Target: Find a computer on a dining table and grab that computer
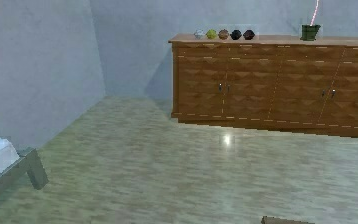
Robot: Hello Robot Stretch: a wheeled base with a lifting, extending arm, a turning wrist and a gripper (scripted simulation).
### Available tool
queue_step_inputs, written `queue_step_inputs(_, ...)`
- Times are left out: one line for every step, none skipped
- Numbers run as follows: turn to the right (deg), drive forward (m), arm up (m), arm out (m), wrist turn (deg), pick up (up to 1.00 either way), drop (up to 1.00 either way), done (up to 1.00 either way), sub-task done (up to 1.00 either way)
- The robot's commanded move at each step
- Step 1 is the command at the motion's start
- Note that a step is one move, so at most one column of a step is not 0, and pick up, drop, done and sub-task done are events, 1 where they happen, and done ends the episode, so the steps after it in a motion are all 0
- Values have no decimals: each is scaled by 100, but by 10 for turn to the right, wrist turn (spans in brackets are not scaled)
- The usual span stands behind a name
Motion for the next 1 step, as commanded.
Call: queue_step_inputs(0, 0, 0, 0, 0, 100, 0, 0, 0)
